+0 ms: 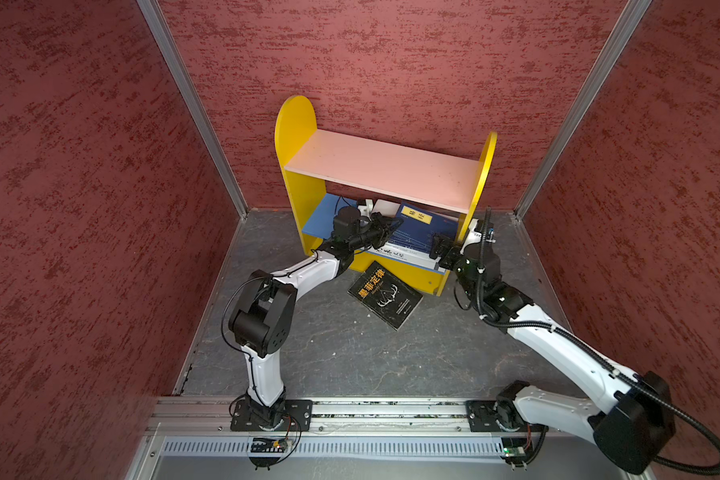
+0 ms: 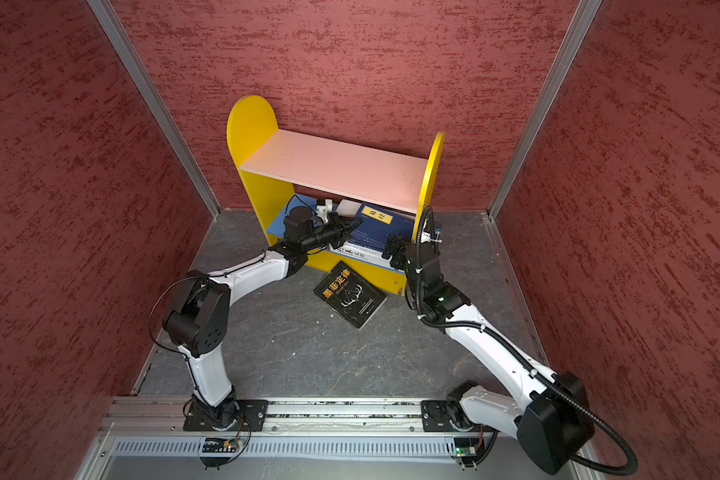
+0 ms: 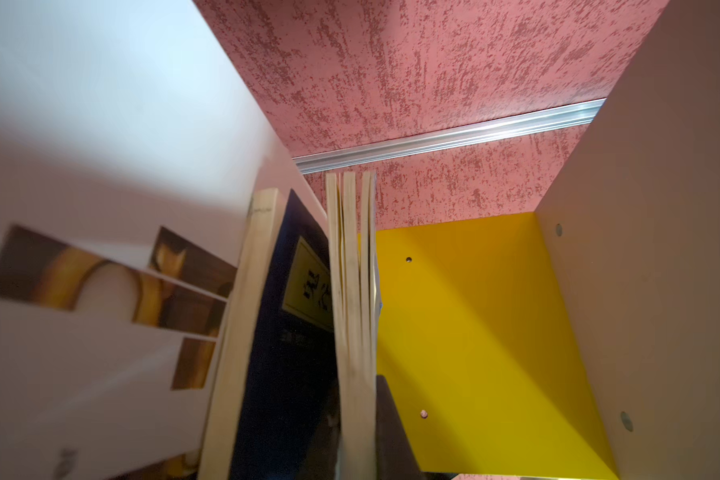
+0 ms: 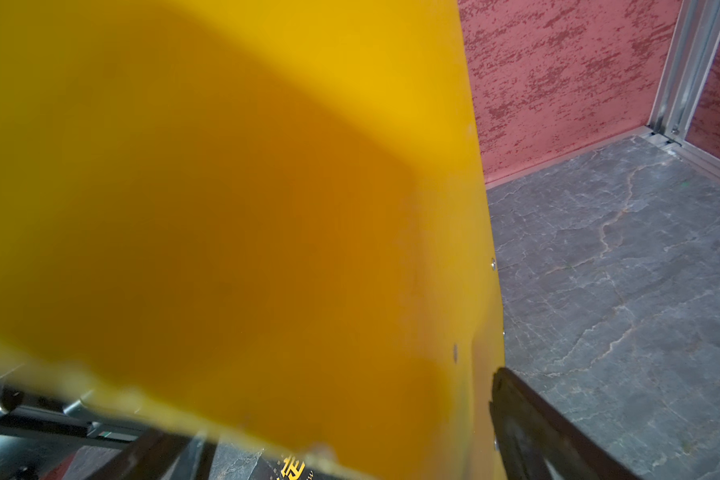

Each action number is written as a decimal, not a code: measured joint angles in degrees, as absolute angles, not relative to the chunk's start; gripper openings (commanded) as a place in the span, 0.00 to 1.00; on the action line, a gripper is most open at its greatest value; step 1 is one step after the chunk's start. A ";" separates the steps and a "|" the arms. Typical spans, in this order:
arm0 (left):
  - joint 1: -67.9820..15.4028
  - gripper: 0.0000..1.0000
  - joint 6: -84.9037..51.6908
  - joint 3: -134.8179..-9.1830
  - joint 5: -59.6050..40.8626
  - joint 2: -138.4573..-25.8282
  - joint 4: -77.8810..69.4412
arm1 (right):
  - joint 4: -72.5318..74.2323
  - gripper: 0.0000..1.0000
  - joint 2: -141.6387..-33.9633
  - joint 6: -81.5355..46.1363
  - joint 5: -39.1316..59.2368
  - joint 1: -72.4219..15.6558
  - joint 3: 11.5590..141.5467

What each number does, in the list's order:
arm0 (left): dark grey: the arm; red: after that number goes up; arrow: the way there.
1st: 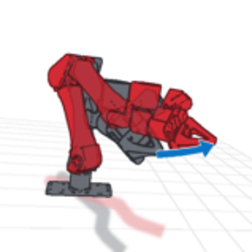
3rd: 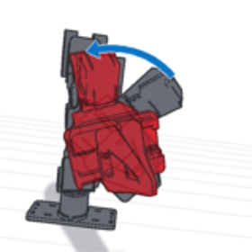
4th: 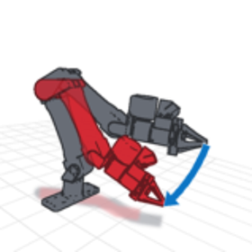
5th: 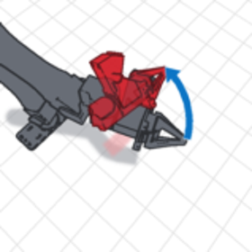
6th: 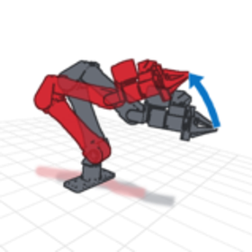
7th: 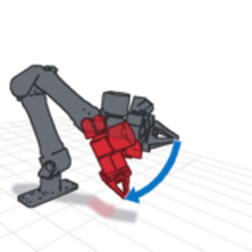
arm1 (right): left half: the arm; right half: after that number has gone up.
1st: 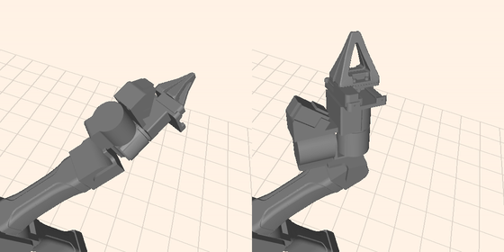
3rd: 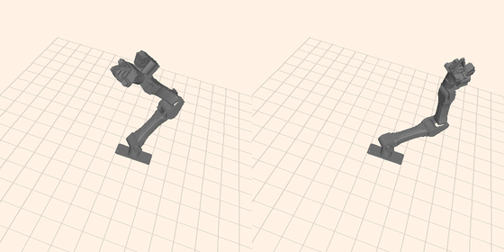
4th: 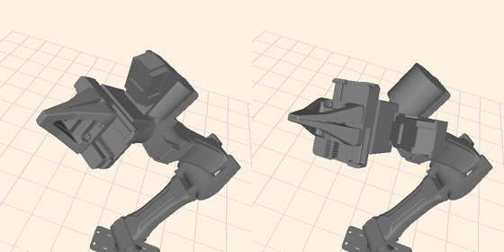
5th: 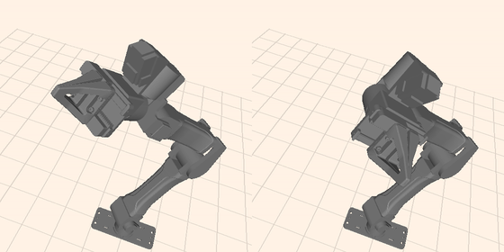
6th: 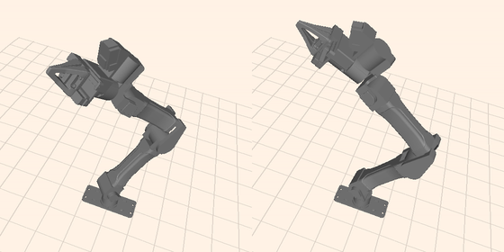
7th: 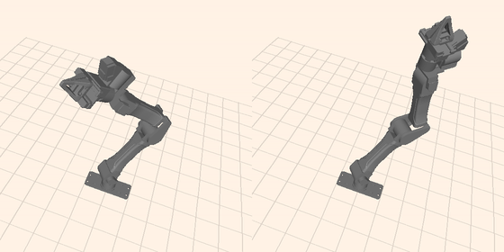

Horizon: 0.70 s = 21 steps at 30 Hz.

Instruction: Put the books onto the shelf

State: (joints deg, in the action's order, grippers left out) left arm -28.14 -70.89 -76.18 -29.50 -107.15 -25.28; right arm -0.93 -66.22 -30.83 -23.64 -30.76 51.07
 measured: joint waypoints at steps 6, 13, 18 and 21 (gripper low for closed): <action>-28.86 0.00 -71.16 -76.18 -28.16 -107.15 -26.15 | -1.69 0.99 -67.02 -30.85 -23.64 -30.76 51.07; -29.30 0.00 -71.13 -76.18 -26.81 -107.15 -26.20 | -1.76 0.99 -67.75 -30.81 -23.68 -30.65 51.18; -29.43 0.00 -71.11 -76.12 -26.57 -107.15 -26.22 | -1.85 0.99 -67.96 -30.76 -23.66 -30.28 51.18; -29.45 0.00 -71.11 -75.90 -26.44 -107.15 -26.00 | -2.02 0.99 -68.05 -30.70 -23.64 -30.13 51.18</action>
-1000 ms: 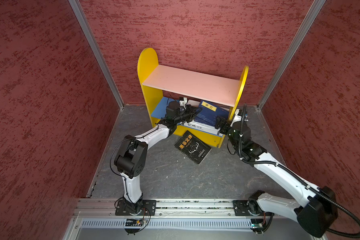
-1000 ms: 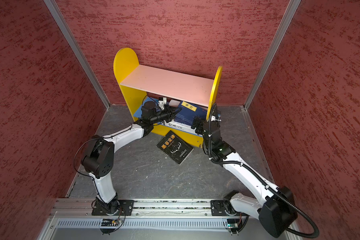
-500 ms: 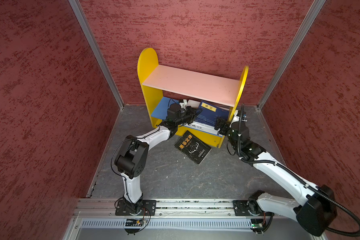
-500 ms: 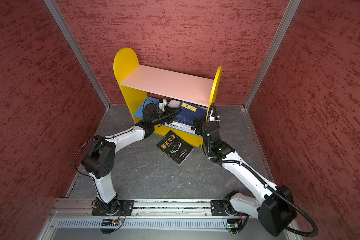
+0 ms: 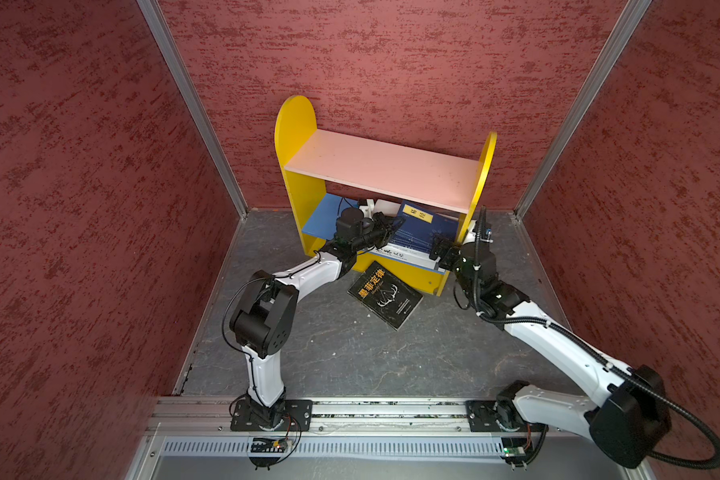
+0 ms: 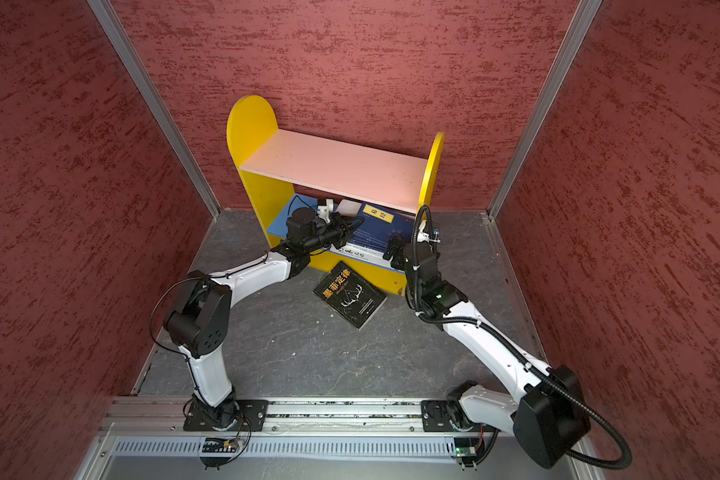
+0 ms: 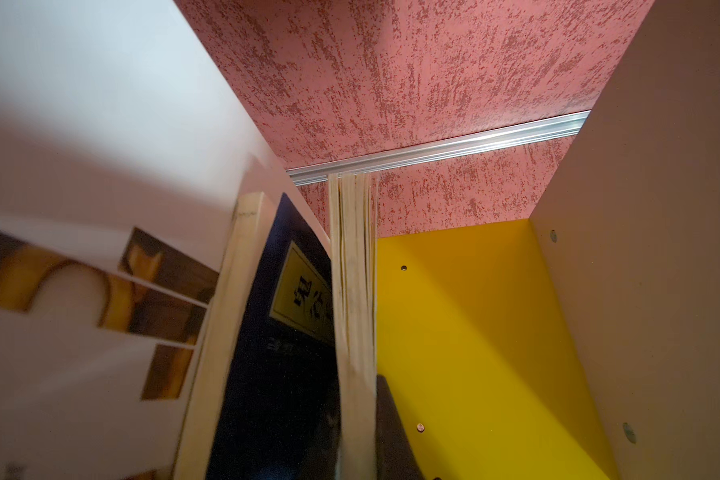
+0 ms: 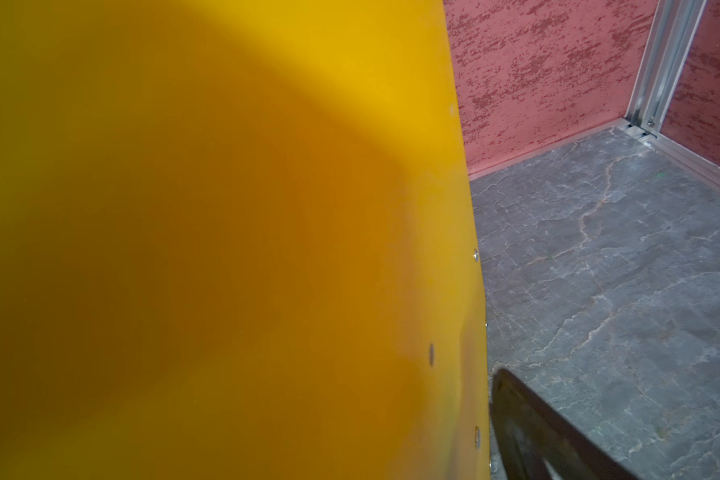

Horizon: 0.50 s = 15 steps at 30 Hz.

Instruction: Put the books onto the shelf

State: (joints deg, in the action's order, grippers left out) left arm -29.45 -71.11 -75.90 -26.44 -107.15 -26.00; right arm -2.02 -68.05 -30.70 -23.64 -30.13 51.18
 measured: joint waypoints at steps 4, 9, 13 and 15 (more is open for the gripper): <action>-29.45 0.00 -71.11 -75.79 -26.35 -107.13 -25.39 | -2.02 0.99 -68.05 -30.65 -23.42 -29.93 51.18; -29.45 0.00 -71.11 -75.79 -26.39 -107.13 -25.26 | -2.02 0.99 -68.05 -30.65 -22.44 -29.43 51.18; -29.43 0.00 -71.16 -75.79 -26.46 -107.11 -25.23 | -2.02 0.99 -68.05 -30.83 -21.87 -29.26 51.18; -29.34 0.00 -71.31 -75.75 -26.68 -107.09 -25.30 | -2.02 0.99 -68.05 -30.96 -21.45 -29.15 51.18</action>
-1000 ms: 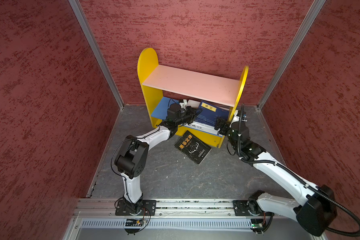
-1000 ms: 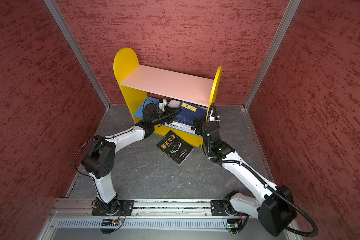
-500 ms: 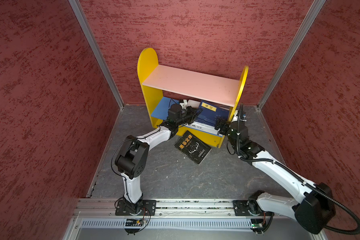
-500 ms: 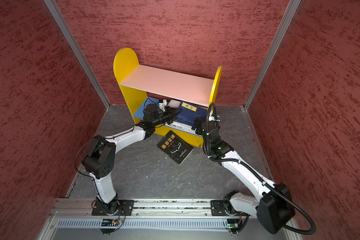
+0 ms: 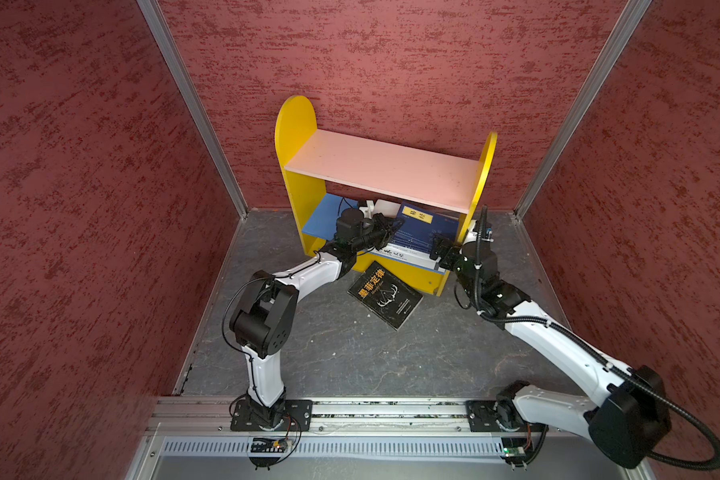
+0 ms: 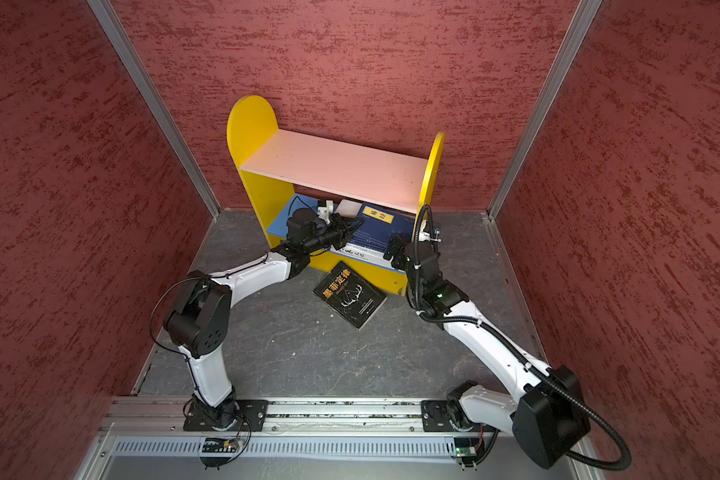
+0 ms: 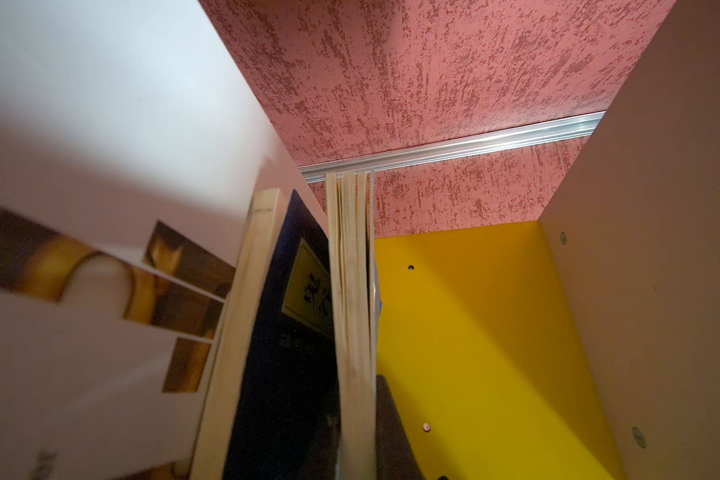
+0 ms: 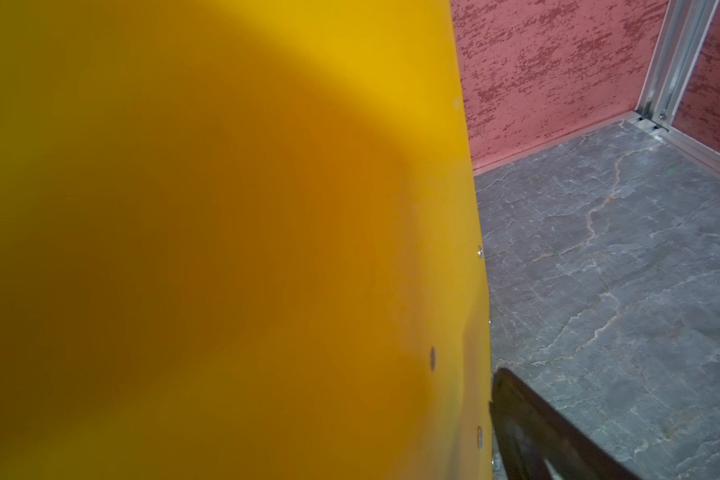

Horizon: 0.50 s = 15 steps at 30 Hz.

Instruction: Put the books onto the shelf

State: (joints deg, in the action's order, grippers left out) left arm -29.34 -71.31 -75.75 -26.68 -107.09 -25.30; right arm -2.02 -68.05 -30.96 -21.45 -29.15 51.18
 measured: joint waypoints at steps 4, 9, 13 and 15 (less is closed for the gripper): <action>-29.08 0.00 -71.57 -75.75 -27.40 -107.04 -25.23 | -2.02 0.99 -68.10 -31.27 -20.95 -29.12 51.18; -28.91 0.00 -71.59 -75.75 -28.18 -106.98 -24.84 | -2.70 0.99 -68.16 -31.24 -20.91 -29.04 51.40; -28.91 0.00 -71.66 -75.09 -28.21 -106.50 -24.77 | -3.36 0.99 -68.03 -31.24 -20.91 -29.04 51.59; -28.93 0.00 -71.77 -74.94 -28.21 -106.41 -24.80 | -3.55 0.99 -67.94 -31.27 -20.86 -29.04 51.59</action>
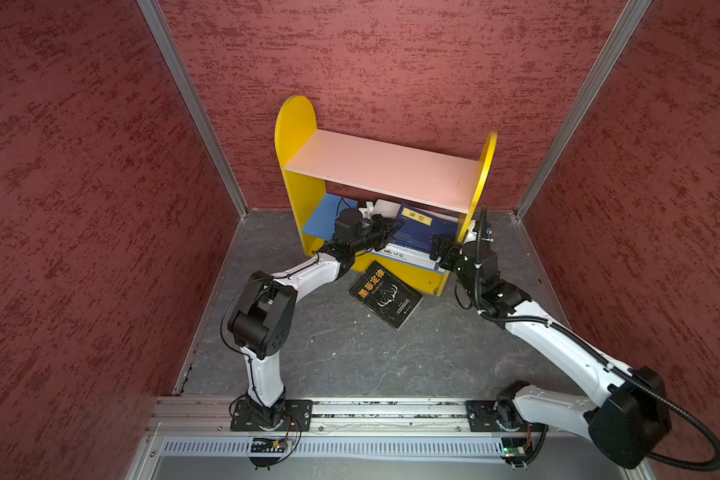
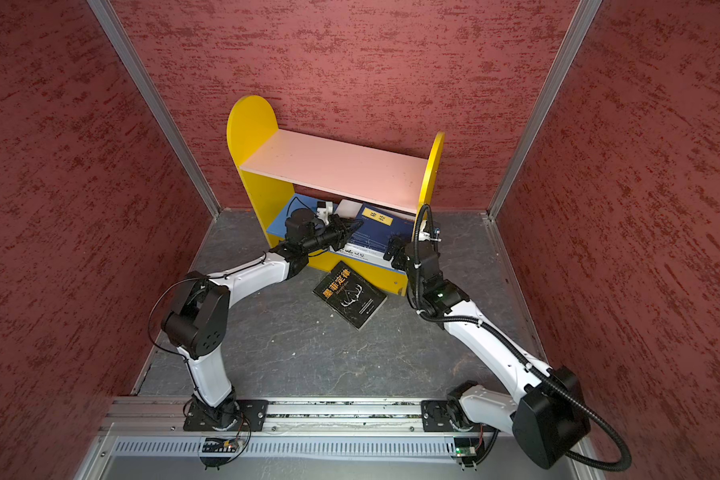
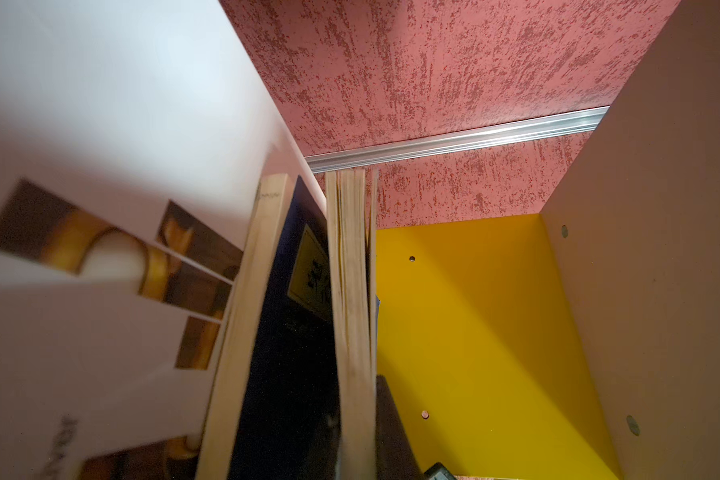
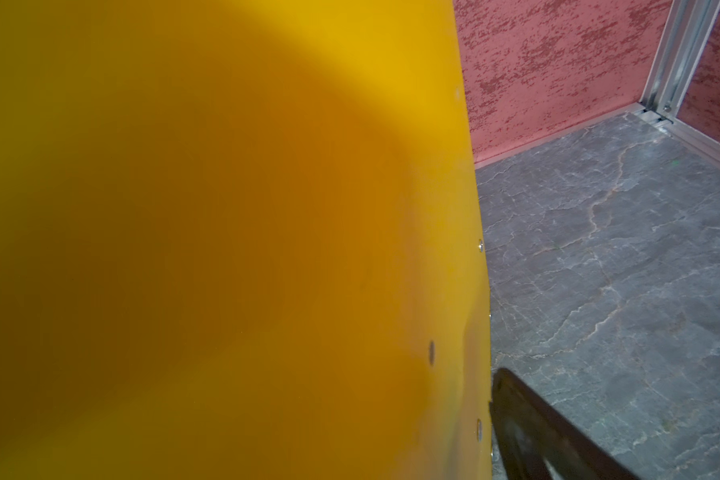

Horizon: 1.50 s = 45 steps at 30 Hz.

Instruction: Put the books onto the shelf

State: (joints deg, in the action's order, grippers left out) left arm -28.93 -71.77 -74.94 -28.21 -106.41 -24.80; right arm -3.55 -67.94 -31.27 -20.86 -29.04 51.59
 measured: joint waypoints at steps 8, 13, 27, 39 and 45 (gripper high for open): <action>-28.95 0.00 -71.79 -74.89 -28.16 -106.41 -24.84 | -5.87 0.99 -66.78 -31.59 -20.69 -29.04 51.57; -28.99 0.00 -71.75 -74.91 -28.12 -106.41 -24.73 | -5.78 0.99 -65.45 -31.59 -20.53 -29.04 51.57; -29.32 0.10 -69.10 -75.96 -26.70 -105.80 -19.57 | -5.76 0.99 -69.47 -32.58 -18.90 -28.14 51.57; -30.35 0.48 -63.53 -78.89 -26.48 -104.92 -12.25 | -6.33 0.99 -70.30 -32.73 -19.20 -27.90 51.57; -30.17 0.62 -60.42 -80.31 -24.91 -103.61 -7.31 | -6.42 0.99 -70.30 -32.77 -19.20 -27.90 51.57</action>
